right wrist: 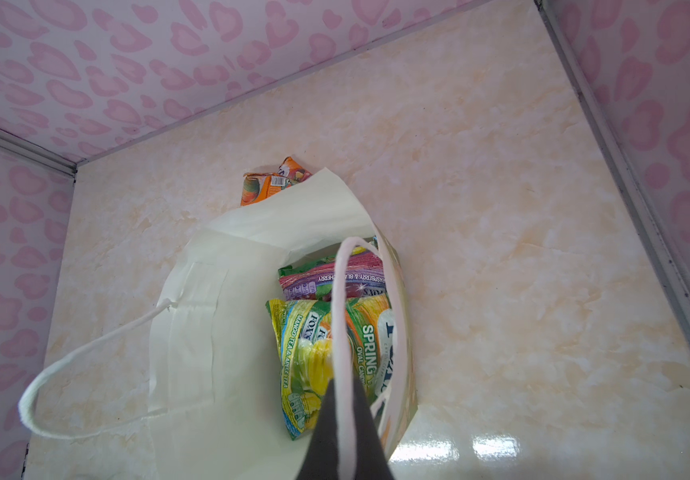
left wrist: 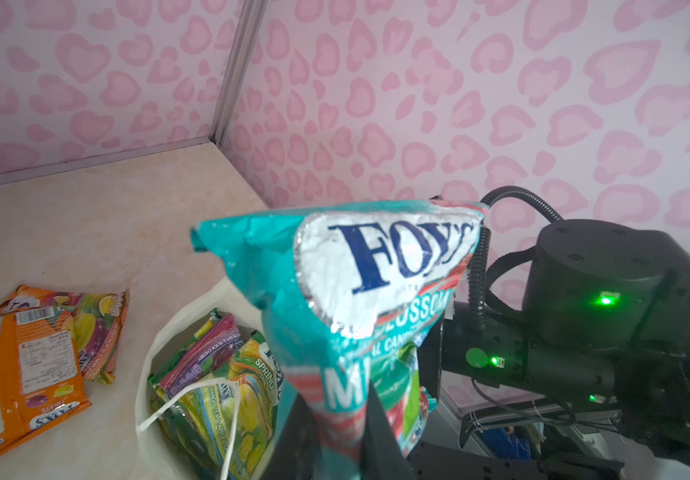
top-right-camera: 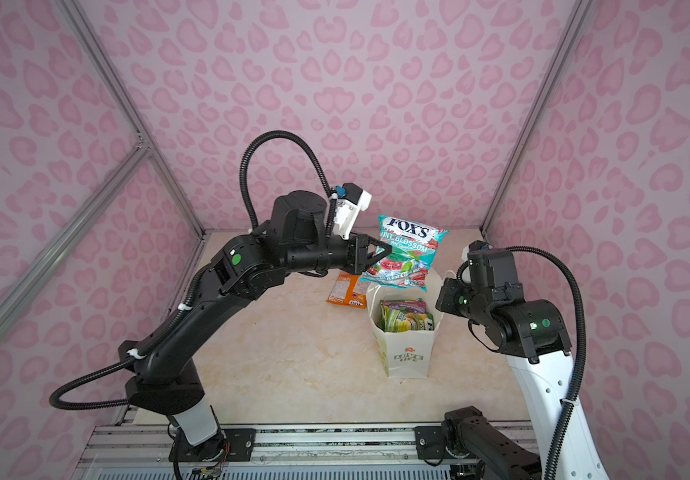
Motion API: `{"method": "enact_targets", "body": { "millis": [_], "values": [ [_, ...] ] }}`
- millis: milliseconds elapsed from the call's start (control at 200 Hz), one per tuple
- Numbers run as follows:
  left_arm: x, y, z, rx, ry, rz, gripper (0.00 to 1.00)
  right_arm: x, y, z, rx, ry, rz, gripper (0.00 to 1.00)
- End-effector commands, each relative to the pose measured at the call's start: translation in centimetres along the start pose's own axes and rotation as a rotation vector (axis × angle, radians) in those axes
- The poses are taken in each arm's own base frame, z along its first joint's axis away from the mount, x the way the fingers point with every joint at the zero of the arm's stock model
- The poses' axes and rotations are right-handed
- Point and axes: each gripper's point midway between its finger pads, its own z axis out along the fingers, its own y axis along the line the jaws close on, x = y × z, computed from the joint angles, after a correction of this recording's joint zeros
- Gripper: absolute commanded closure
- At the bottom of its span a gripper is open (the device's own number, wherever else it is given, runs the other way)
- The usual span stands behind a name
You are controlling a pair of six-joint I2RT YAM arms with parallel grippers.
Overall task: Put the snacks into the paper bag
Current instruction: 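Carry the teal bag with the left gripper over the paper bag and lower it in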
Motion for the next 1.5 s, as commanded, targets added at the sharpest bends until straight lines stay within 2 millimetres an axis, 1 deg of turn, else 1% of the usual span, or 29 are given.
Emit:
{"method": "enact_targets", "body": {
  "millis": [0,115,205,305,410,490,610,820,830,850,1060,1140,1190,1305,1380,1495],
  "values": [
    [1.0,1.5,2.3,-0.097,0.017,0.011,0.97,-0.4,0.2,-0.1,-0.013,-0.025,0.004,1.00],
    [3.2,3.5,4.8,-0.175,0.073,0.003,0.97,-0.3,0.1,-0.3,-0.010,-0.030,0.002,1.00],
    [4.7,5.1,6.3,-0.234,0.114,0.007,0.97,-0.2,0.1,-0.4,-0.012,-0.031,0.003,1.00],
    [6.2,6.4,7.6,-0.276,0.159,0.012,0.97,-0.3,0.1,-0.4,-0.016,-0.032,0.003,1.00],
    [7.8,7.1,8.6,-0.321,0.193,0.037,0.97,-0.3,0.2,-0.4,-0.019,-0.036,0.002,1.00],
    [9.0,8.0,9.3,-0.366,0.221,0.054,0.97,-0.4,0.4,-0.4,-0.029,-0.039,0.003,1.00],
    [10.4,9.0,10.3,-0.397,0.258,0.060,0.97,-0.5,0.6,-0.3,-0.037,-0.037,0.006,1.00],
    [12.5,9.6,11.3,-0.429,0.310,0.078,0.97,-0.5,0.7,-0.4,-0.042,-0.039,0.005,1.00],
    [12.5,9.6,11.3,-0.429,0.311,0.079,0.97,0.0,0.4,0.3,-0.032,-0.017,0.005,1.00],
    [12.8,9.7,11.4,-0.431,0.319,0.080,0.97,0.2,0.3,0.5,-0.029,-0.010,0.007,1.00],
    [15.3,9.6,11.9,-0.453,0.385,0.115,0.97,0.4,0.3,0.6,-0.034,-0.009,0.007,1.00],
    [15.3,9.9,11.2,-0.489,0.382,0.117,0.97,0.5,0.3,0.7,-0.030,-0.007,0.006,1.00],
    [14.8,9.8,10.5,-0.497,0.357,0.115,0.97,0.5,0.2,0.7,-0.026,-0.006,0.005,1.00],
    [14.5,9.9,9.5,-0.512,0.342,0.112,0.97,0.6,-0.1,0.6,-0.016,-0.010,0.003,1.00],
    [14.9,9.8,9.9,-0.492,0.360,0.118,0.97,0.6,0.0,0.5,-0.020,-0.013,0.004,1.00],
    [15.8,9.2,11.0,-0.448,0.392,0.112,0.97,0.6,0.1,0.4,-0.025,-0.011,0.005,1.00]
  ]
}}
